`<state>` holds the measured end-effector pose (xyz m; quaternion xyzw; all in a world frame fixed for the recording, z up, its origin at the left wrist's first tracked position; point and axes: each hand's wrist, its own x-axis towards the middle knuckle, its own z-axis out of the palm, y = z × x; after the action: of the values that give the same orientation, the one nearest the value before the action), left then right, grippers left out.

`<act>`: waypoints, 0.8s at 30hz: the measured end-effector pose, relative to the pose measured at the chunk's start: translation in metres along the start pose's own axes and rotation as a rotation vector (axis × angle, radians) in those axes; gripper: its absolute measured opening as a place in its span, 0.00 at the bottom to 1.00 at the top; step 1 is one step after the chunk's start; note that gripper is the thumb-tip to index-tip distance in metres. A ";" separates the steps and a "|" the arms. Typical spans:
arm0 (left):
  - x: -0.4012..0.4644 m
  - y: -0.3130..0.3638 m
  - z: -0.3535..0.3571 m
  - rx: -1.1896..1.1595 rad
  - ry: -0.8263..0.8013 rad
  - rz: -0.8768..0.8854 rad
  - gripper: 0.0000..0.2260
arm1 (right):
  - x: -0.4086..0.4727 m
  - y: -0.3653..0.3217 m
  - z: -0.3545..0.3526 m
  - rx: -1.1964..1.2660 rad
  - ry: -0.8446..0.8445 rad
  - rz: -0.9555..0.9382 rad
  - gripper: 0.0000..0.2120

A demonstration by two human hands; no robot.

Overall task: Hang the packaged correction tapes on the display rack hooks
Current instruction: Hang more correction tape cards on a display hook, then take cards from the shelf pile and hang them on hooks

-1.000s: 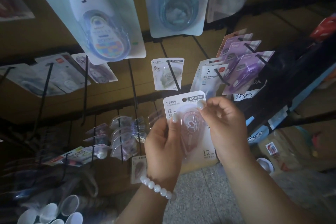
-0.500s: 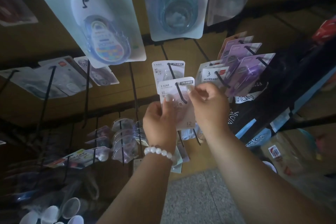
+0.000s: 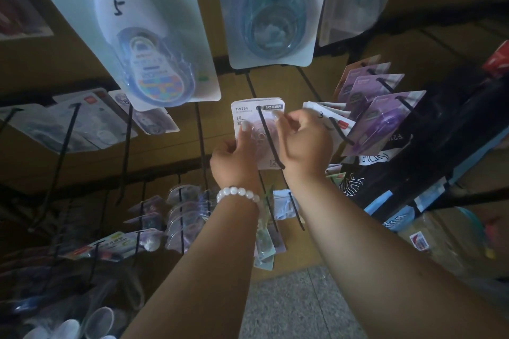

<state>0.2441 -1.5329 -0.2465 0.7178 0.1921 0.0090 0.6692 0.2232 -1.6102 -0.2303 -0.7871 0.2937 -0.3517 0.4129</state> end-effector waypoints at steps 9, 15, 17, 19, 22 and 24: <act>-0.003 -0.003 -0.006 0.008 -0.006 0.048 0.19 | -0.009 0.007 -0.004 -0.025 -0.096 0.005 0.15; -0.014 -0.020 -0.031 0.077 -0.027 0.041 0.10 | -0.043 0.021 -0.019 -0.043 -0.145 0.046 0.11; -0.020 -0.032 -0.045 0.088 -0.053 0.060 0.09 | -0.057 0.028 -0.023 -0.047 -0.163 0.061 0.11; -0.023 -0.049 -0.060 0.145 -0.058 0.063 0.10 | -0.071 0.035 -0.024 -0.073 -0.204 0.056 0.12; -0.027 -0.076 -0.086 0.248 -0.056 0.042 0.08 | -0.094 0.049 -0.023 -0.138 -0.287 0.073 0.12; -0.029 -0.095 -0.104 0.320 -0.048 0.017 0.06 | -0.112 0.059 -0.020 -0.164 -0.361 0.078 0.10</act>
<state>0.1644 -1.4383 -0.3198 0.8169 0.1689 -0.0332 0.5505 0.1323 -1.5634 -0.3073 -0.8566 0.2726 -0.1634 0.4065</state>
